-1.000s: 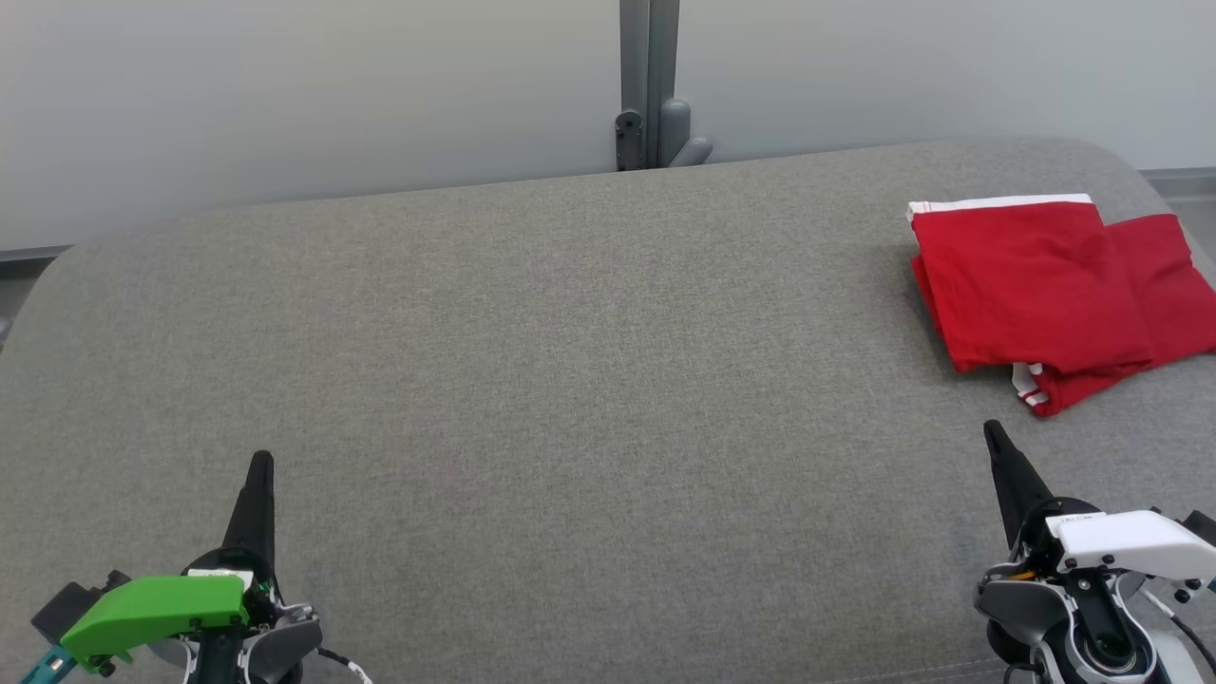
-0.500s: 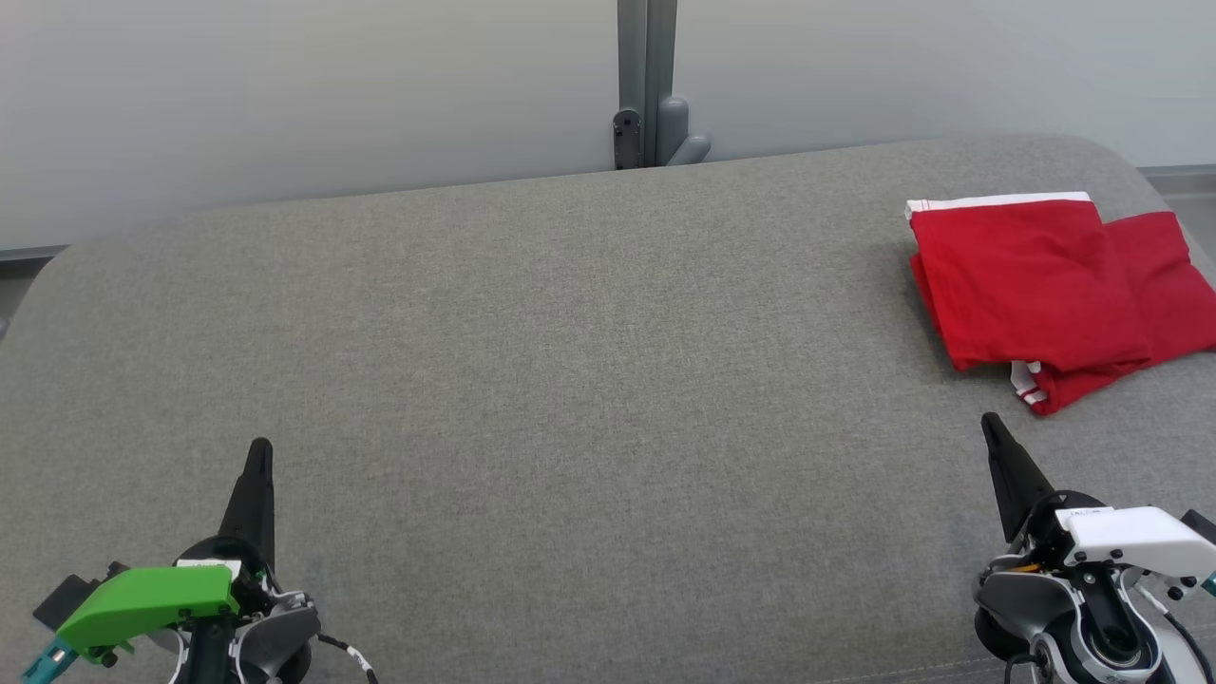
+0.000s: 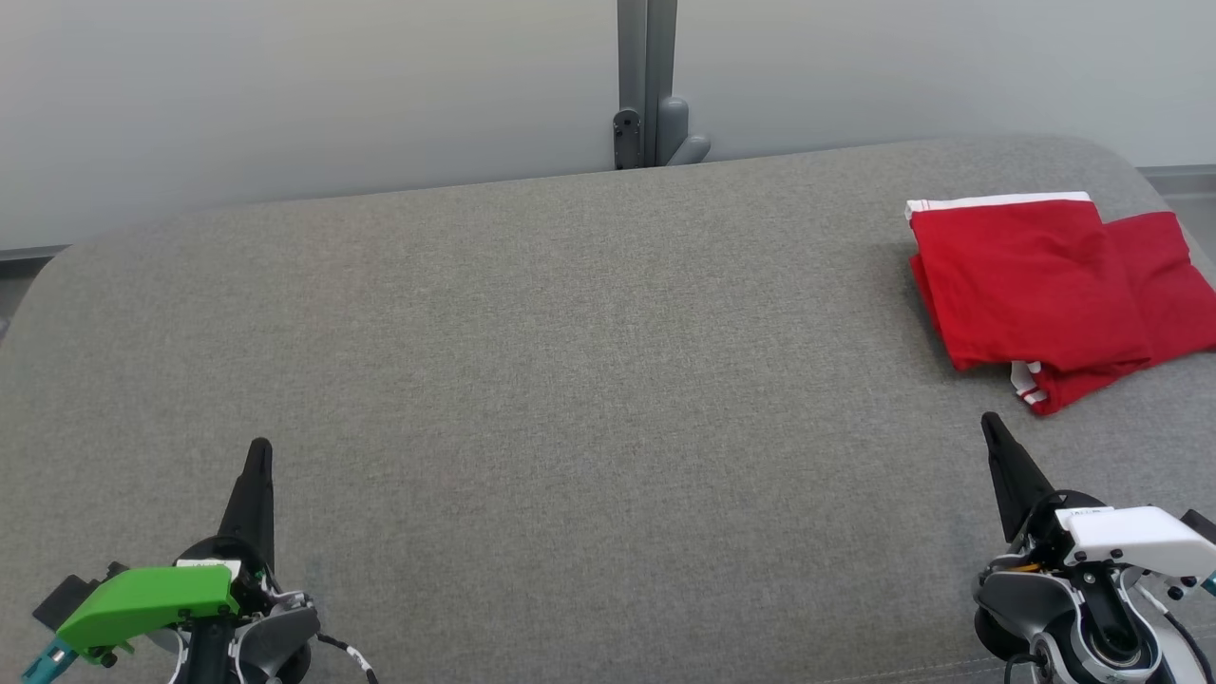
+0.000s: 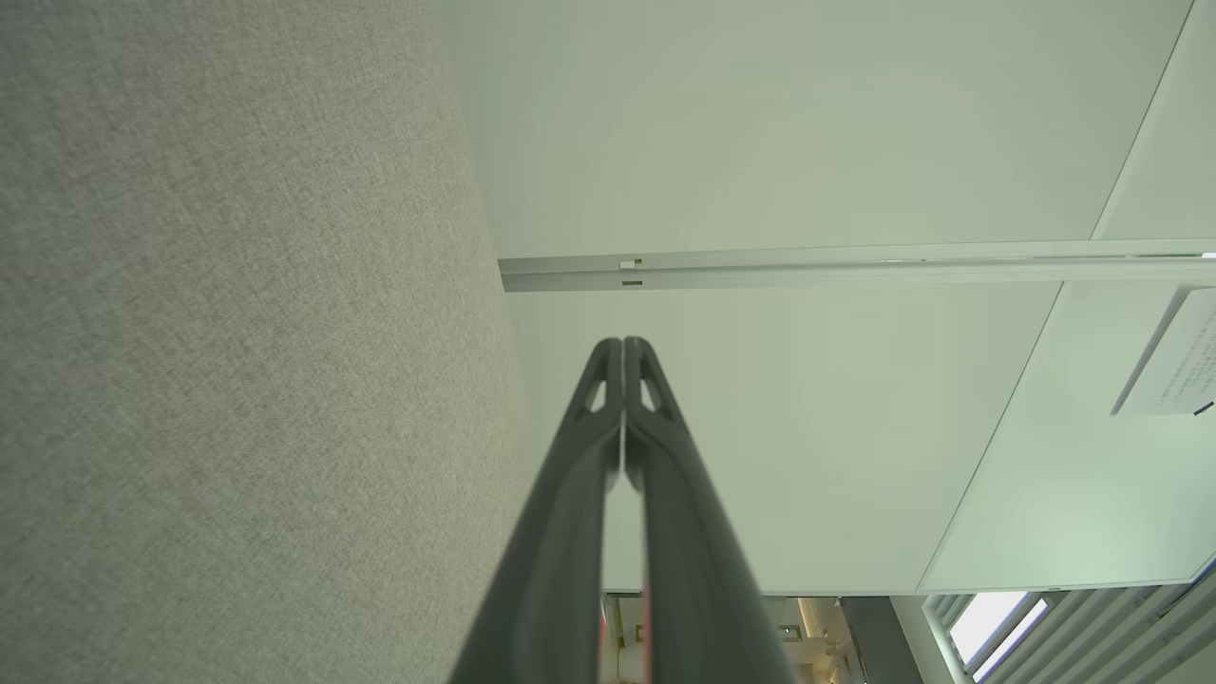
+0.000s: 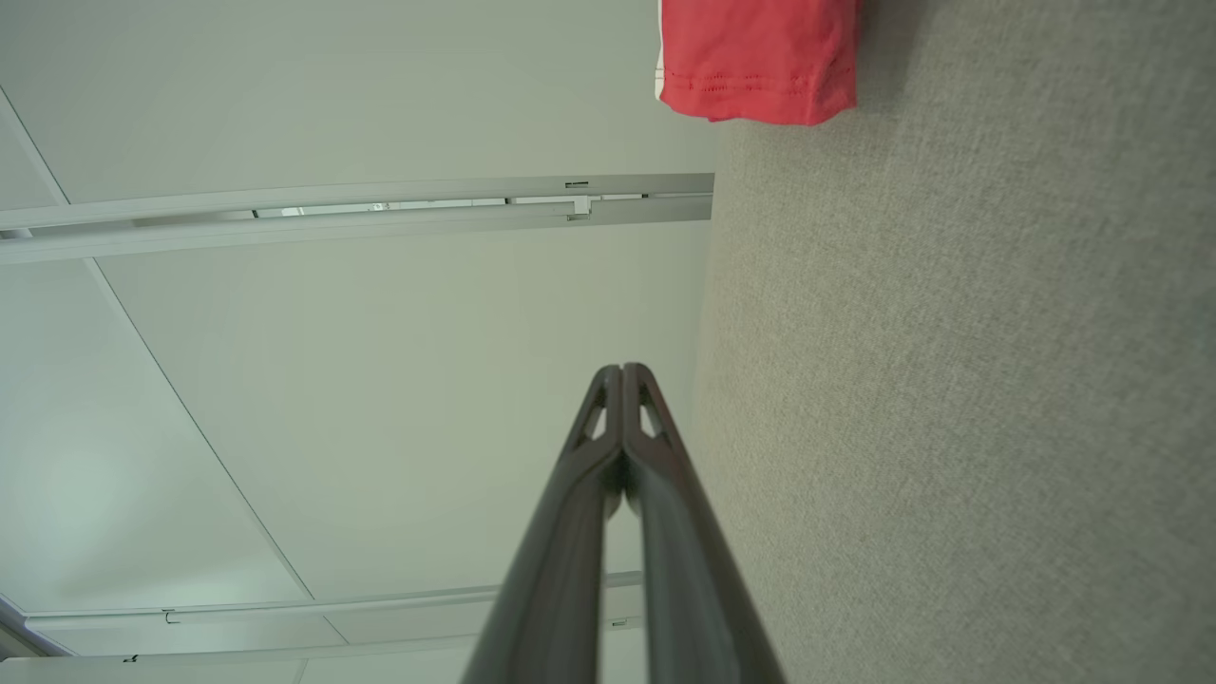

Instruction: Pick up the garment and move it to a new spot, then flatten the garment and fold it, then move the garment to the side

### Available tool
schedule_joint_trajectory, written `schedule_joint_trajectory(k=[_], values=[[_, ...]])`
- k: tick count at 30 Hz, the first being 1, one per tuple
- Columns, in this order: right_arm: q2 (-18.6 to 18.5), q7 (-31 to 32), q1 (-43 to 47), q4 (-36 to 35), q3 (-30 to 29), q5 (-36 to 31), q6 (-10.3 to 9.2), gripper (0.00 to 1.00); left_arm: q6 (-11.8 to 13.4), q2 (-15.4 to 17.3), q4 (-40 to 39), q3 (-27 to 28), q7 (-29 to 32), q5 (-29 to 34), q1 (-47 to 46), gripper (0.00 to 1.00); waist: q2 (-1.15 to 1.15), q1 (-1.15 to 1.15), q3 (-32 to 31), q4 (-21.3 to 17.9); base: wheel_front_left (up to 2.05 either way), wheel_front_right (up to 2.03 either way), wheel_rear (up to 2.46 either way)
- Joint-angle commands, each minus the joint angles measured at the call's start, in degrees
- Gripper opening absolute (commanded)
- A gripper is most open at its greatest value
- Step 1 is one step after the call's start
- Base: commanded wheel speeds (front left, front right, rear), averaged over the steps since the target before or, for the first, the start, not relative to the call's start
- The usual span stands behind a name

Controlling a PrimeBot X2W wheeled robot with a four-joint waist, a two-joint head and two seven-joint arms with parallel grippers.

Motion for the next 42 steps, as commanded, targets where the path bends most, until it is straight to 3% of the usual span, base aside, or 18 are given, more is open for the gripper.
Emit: schedule_joint_trajectory(k=[1,42], values=[[-0.26,0.23,-0.34,-0.05,-0.09,0.3,0.02,0.0,-0.35,0.36,0.03,0.24,0.12,0.05,-0.86,0.0,0.66,0.0,0.0,0.0,0.0,0.0,0.0],[-0.26,0.22,-0.33,-0.05,-0.08,0.3,0.02,0.0,-0.35,0.28,0.03,0.32,0.22,0.17,-0.87,0.0,0.66,0.0,0.0,0.0,0.0,0.0,0.0]])
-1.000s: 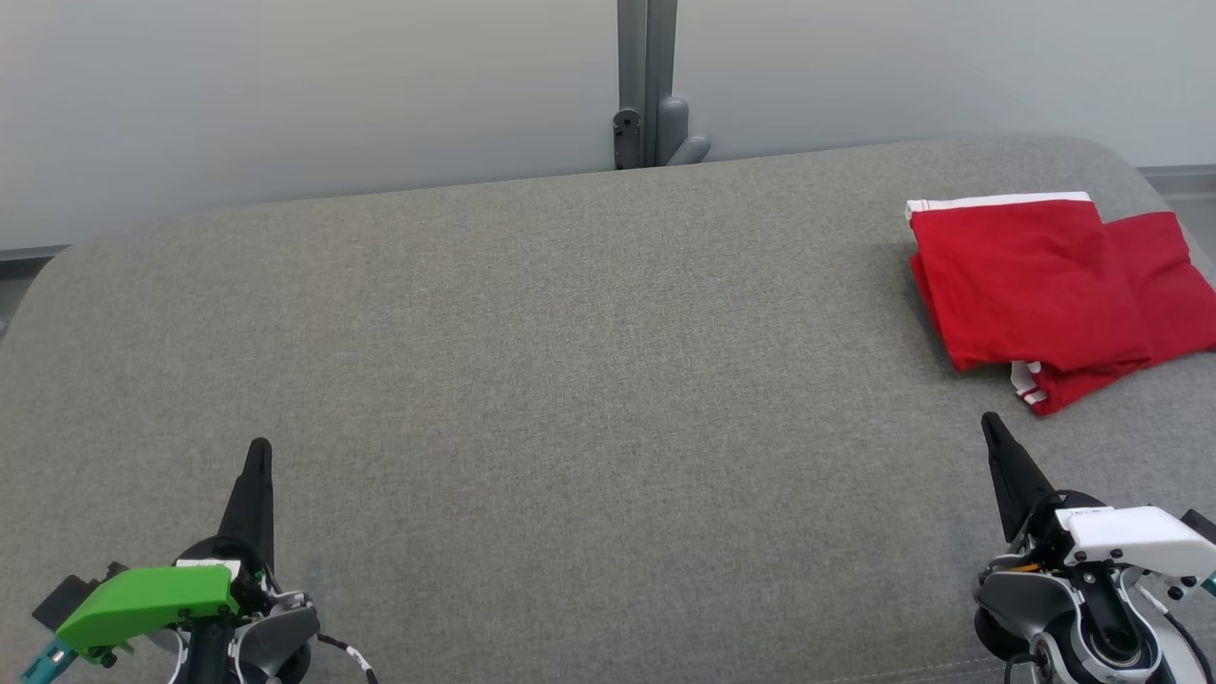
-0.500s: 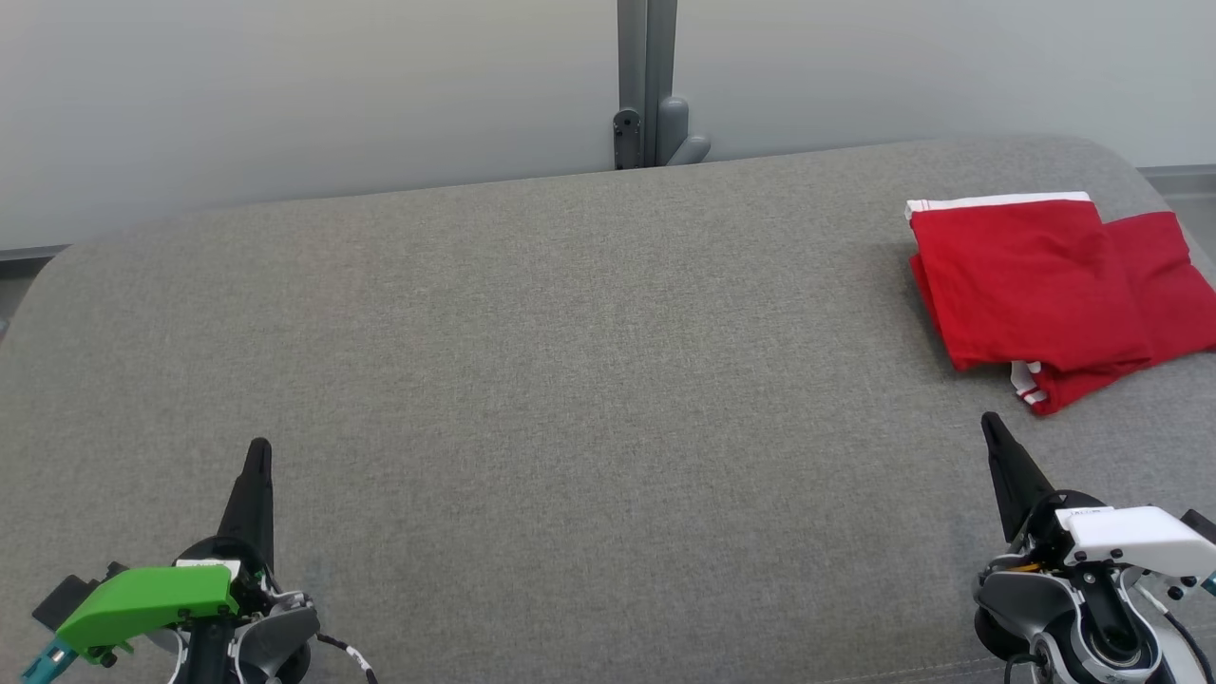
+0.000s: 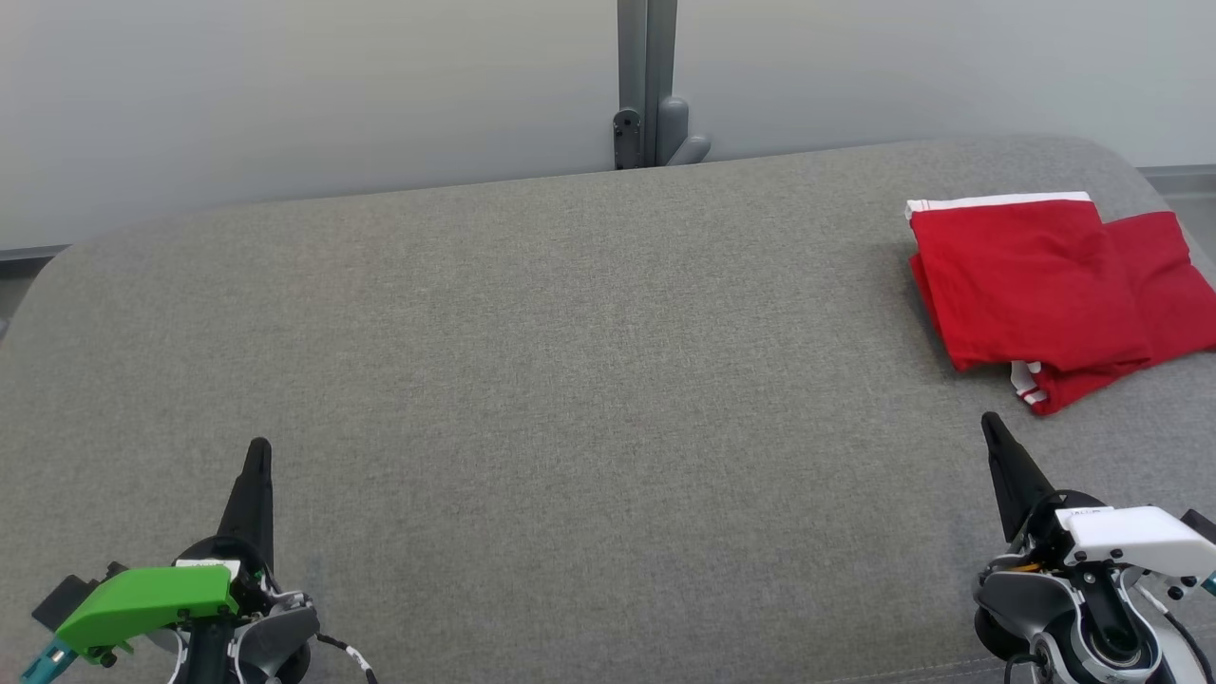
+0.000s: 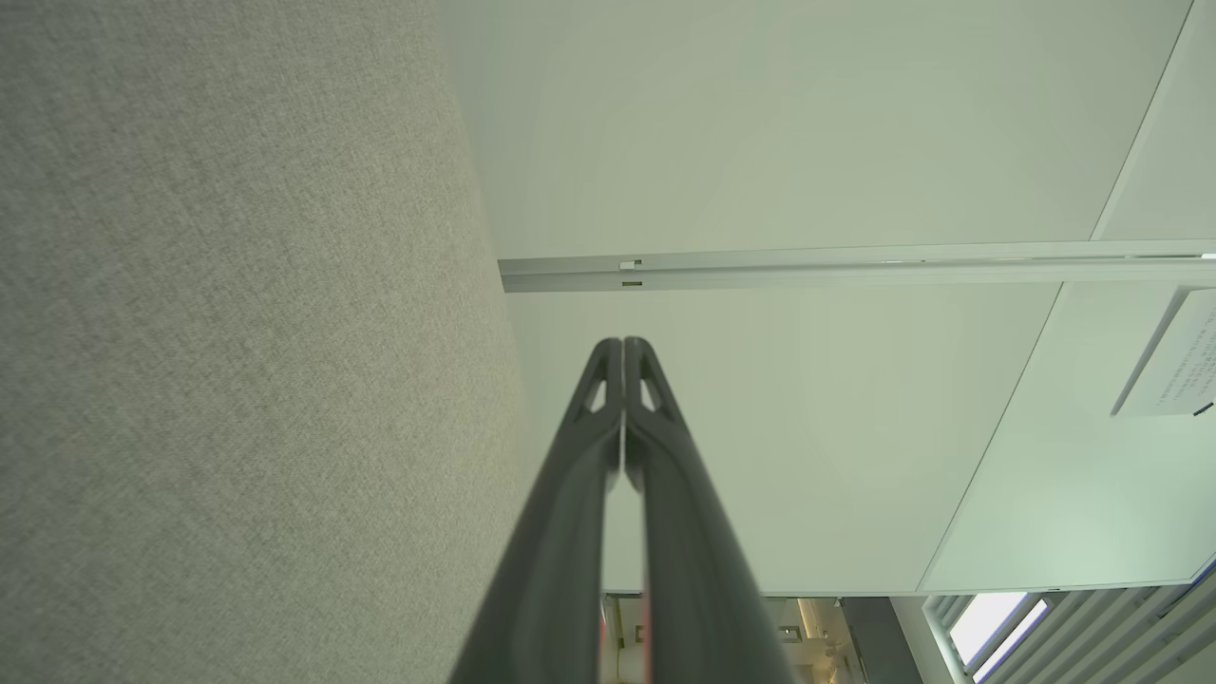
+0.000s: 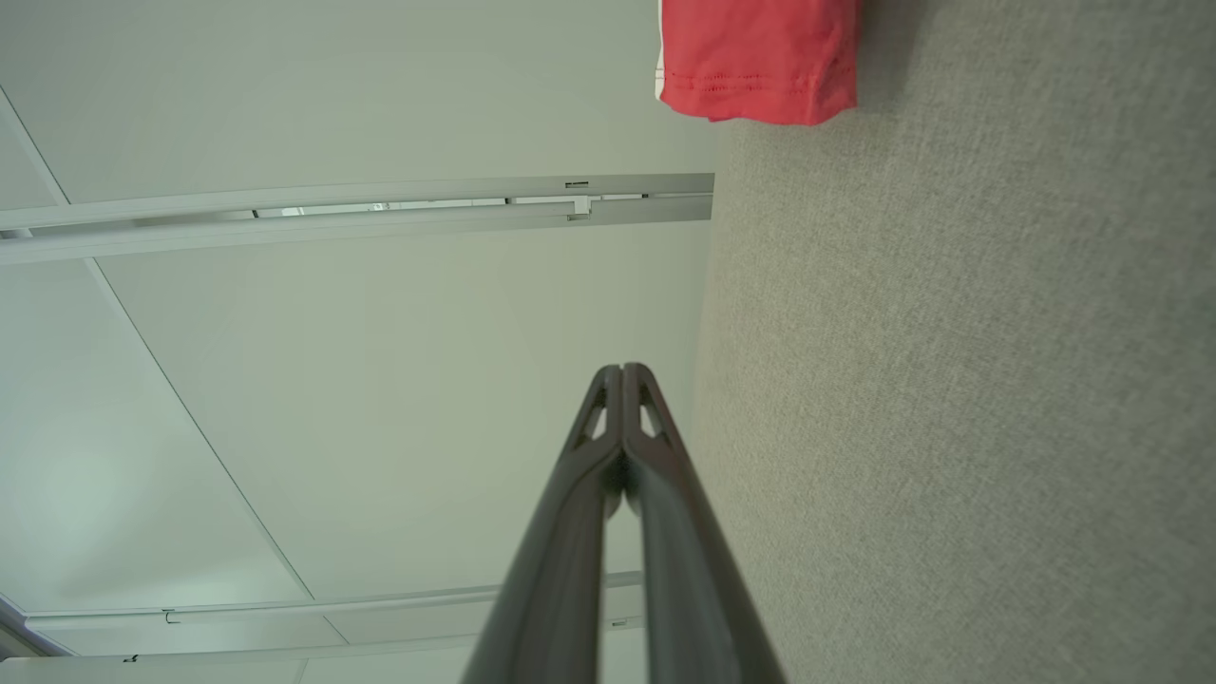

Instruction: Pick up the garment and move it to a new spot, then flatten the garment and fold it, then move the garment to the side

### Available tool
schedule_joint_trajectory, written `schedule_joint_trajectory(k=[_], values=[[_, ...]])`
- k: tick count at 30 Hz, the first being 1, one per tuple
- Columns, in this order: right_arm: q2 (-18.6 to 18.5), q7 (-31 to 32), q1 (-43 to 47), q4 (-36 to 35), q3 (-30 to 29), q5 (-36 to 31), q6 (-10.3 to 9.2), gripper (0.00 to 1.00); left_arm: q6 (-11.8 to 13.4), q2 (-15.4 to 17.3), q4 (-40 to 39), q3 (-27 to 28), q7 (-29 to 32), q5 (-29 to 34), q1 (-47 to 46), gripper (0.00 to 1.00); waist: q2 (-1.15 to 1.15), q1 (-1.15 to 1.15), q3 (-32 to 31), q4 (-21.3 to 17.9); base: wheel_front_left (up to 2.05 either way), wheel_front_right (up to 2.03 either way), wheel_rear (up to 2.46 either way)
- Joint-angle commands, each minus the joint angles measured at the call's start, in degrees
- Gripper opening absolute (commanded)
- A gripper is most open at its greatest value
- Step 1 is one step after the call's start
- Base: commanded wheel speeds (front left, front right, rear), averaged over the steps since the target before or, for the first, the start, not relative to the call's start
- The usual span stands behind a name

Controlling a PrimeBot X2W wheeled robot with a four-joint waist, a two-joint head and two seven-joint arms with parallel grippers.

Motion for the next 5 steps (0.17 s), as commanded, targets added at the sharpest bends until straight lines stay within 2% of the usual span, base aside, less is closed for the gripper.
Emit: schedule_joint_trajectory(k=[1,5], values=[[-0.26,0.22,-0.32,-0.05,-0.09,0.3,0.02,0.0,-0.35,0.29,0.03,0.23,0.21,0.17,-0.86,0.0,0.66,0.0,0.0,0.0,0.0,0.0,0.0],[-0.26,0.22,-0.32,-0.05,-0.09,0.3,0.02,0.0,-0.35,0.28,0.02,0.23,0.22,0.17,-0.86,0.0,0.66,0.0,0.0,0.0,0.0,0.0,0.0]])
